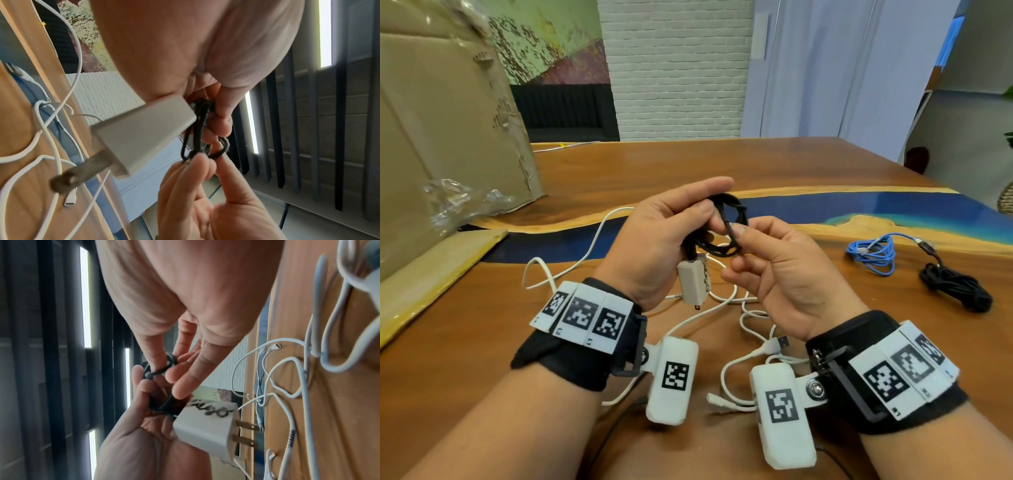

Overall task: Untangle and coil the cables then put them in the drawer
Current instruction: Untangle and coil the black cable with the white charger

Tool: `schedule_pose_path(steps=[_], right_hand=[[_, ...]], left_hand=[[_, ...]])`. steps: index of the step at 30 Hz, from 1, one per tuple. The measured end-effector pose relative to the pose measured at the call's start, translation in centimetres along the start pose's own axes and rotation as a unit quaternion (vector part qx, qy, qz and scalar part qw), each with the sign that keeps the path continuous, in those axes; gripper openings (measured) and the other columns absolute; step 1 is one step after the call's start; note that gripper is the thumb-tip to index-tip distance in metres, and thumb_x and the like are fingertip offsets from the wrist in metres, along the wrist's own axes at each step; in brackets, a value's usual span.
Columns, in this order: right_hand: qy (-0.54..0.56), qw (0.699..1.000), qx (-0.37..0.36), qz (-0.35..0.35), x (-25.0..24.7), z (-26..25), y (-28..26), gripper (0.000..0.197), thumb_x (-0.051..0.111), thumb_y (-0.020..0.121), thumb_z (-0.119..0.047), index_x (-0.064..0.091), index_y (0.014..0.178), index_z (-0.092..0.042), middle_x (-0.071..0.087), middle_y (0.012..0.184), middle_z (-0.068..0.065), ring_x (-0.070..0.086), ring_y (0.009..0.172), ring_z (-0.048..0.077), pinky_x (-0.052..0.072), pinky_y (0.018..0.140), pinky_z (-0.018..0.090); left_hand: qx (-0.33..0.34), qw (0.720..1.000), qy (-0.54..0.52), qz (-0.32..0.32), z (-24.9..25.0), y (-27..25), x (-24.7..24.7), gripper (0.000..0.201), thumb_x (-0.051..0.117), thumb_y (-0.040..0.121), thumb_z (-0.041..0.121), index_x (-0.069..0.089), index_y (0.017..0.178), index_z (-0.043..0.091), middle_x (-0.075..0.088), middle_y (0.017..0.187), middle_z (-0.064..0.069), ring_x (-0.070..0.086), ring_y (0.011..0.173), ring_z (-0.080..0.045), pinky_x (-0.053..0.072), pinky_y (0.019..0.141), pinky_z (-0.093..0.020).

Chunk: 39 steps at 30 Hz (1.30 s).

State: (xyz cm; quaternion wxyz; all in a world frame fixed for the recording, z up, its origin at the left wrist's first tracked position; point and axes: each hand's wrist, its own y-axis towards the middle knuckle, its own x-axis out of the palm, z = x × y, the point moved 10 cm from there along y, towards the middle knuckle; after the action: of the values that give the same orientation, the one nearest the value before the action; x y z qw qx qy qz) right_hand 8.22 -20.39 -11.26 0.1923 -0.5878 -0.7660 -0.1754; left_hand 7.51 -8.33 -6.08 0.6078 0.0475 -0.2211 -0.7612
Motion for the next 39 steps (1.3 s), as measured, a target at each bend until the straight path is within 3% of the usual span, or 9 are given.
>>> schedule_pose_path(steps=[7,11,15,18,23,28,31,35,39], right_hand=[[0.042,0.999,0.015,-0.014,0.1,0.7,0.2,0.039,0.059,0.09,0.015,0.056,0.122,-0.007,0.069,0.087,0.014,0.071,0.072,0.018,0.064,0.082,0.04],[0.02,1.0,0.019,0.013,-0.6,0.7,0.4,0.037,0.053,0.089,0.022,0.057,0.119,0.0,0.068,0.093,0.02,0.073,0.071,0.022,0.065,0.075,0.039],[-0.043,0.999,0.013,0.008,-0.5,0.0,0.2,0.027,0.054,0.091,0.019,0.059,0.108,-0.002,0.066,0.081,0.016,0.068,0.06,0.02,0.064,0.063,0.036],[-0.052,0.998,0.018,0.006,-0.6,-0.3,0.1,0.02,0.056,0.093,0.013,0.06,0.094,-0.007,0.062,0.067,0.007,0.061,0.051,0.015,0.062,0.057,0.033],[-0.019,0.999,0.049,-0.001,-0.9,-0.3,0.0,0.017,0.056,0.095,-0.002,0.057,0.087,-0.017,0.061,0.071,0.003,0.057,0.06,0.016,0.055,0.063,0.033],[-0.135,0.991,-0.002,0.002,-1.1,-1.2,0.2,0.014,0.063,0.094,-0.002,0.067,0.104,-0.011,0.073,0.079,0.009,0.05,0.058,0.013,0.04,0.057,0.027],[-0.235,0.97,-0.057,0.037,-1.6,-2.0,0.4,0.015,0.069,0.09,0.003,0.075,0.098,-0.008,0.076,0.085,0.02,0.057,0.057,0.015,0.048,0.054,0.027],[-0.296,0.941,-0.127,0.106,-2.8,-3.4,0.3,0.014,0.073,0.089,0.001,0.079,0.09,-0.011,0.079,0.083,0.01,0.076,0.077,0.02,0.063,0.072,0.032],[-0.18,0.976,-0.097,0.079,-2.0,-2.2,0.2,0.014,0.068,0.09,0.004,0.076,0.096,-0.005,0.079,0.089,0.014,0.078,0.082,0.026,0.064,0.074,0.032]], left_hand=[[0.003,0.994,0.096,-0.051,-0.3,-0.4,1.5,0.03,0.051,0.099,0.001,0.076,0.106,0.015,0.068,0.077,-0.004,0.063,0.079,-0.018,0.055,0.081,-0.027],[0.025,0.983,0.179,0.018,0.6,0.1,-0.4,0.03,0.053,0.099,-0.003,0.077,0.097,0.016,0.074,0.082,-0.006,0.069,0.088,-0.009,0.05,0.083,-0.017],[0.03,0.981,0.177,0.074,1.0,0.2,-1.7,0.029,0.052,0.1,-0.001,0.076,0.097,0.016,0.072,0.079,-0.003,0.065,0.074,-0.003,0.047,0.069,-0.014],[0.033,0.981,0.16,0.1,1.0,0.2,-2.2,0.028,0.055,0.101,0.003,0.074,0.108,0.021,0.073,0.08,0.001,0.066,0.077,-0.003,0.048,0.069,-0.017],[0.041,0.976,0.164,0.138,1.7,0.2,-3.6,0.029,0.061,0.098,0.006,0.071,0.121,0.021,0.075,0.081,0.001,0.068,0.08,-0.004,0.053,0.078,-0.023],[0.036,0.98,0.122,0.155,1.7,0.2,-4.2,0.024,0.064,0.097,0.007,0.074,0.115,0.019,0.078,0.087,-0.002,0.069,0.083,-0.012,0.057,0.075,-0.036],[0.014,0.989,0.071,0.129,1.1,0.3,-3.3,0.025,0.062,0.098,0.006,0.072,0.118,0.016,0.077,0.089,-0.003,0.065,0.072,-0.008,0.052,0.057,-0.021],[-0.015,0.995,0.036,0.097,-0.2,0.3,-2.3,0.025,0.059,0.098,0.003,0.071,0.116,0.015,0.076,0.087,-0.004,0.066,0.068,-0.008,0.051,0.052,-0.018],[-0.027,0.995,0.022,0.093,-0.7,0.3,-2.2,0.026,0.059,0.098,0.002,0.071,0.116,0.015,0.076,0.087,-0.005,0.067,0.069,-0.01,0.052,0.054,-0.019]])
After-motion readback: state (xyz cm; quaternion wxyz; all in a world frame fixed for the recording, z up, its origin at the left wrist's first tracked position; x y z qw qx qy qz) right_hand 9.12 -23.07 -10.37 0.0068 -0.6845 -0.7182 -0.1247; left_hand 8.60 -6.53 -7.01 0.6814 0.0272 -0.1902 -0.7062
